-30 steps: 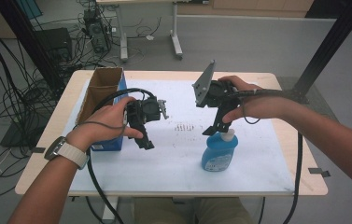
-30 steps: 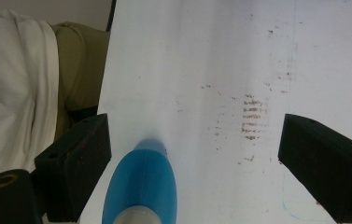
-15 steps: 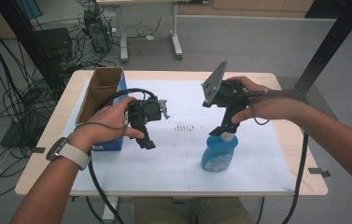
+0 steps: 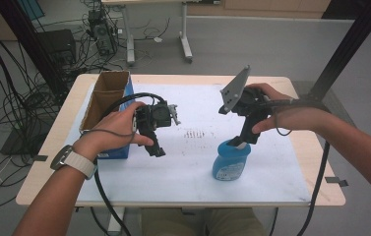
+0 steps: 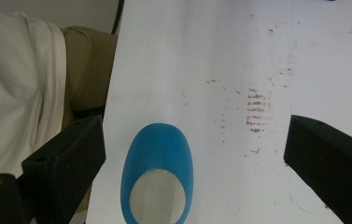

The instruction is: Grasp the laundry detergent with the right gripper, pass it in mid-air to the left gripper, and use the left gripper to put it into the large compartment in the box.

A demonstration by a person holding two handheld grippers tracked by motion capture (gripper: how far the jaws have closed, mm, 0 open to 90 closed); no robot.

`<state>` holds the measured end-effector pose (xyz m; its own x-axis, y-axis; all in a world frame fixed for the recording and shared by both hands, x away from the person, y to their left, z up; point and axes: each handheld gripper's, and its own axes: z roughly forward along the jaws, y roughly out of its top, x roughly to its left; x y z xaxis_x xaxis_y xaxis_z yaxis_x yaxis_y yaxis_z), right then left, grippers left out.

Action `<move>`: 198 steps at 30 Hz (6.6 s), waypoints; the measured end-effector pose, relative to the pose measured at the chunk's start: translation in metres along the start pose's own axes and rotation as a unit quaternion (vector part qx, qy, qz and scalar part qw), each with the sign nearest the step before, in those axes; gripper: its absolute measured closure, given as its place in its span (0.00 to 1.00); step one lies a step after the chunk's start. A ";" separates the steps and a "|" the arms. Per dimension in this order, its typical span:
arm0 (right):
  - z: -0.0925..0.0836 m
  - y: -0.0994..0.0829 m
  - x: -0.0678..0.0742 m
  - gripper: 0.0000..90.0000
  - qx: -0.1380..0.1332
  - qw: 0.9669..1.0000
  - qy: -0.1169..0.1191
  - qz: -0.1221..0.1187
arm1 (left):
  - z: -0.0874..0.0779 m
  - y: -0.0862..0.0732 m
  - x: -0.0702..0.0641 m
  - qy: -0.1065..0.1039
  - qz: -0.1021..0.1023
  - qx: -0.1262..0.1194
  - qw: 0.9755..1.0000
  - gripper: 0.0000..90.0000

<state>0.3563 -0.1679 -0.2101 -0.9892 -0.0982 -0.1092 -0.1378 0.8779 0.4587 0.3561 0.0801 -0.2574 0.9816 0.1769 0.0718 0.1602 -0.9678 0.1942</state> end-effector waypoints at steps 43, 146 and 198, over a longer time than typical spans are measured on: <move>-0.006 -0.059 0.020 0.04 -0.004 1.000 -0.025 0.002 | 0.005 0.009 -0.001 0.005 0.002 -0.004 1.000 0.10; 0.034 -0.126 0.023 0.06 -0.029 0.999 -0.008 0.036 | 0.010 0.012 -0.001 0.014 -0.008 -0.009 1.000 0.10; 0.048 -0.160 0.030 0.06 -0.146 0.988 -0.022 0.054 | 0.015 0.016 -0.002 0.014 -0.020 -0.007 1.000 0.10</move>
<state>0.3507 -0.2885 -0.3293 -0.9967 0.0147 -0.0801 -0.0461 0.7093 0.7034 0.3585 0.0613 -0.2689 0.9711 0.2204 0.0915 0.1975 -0.9574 0.2108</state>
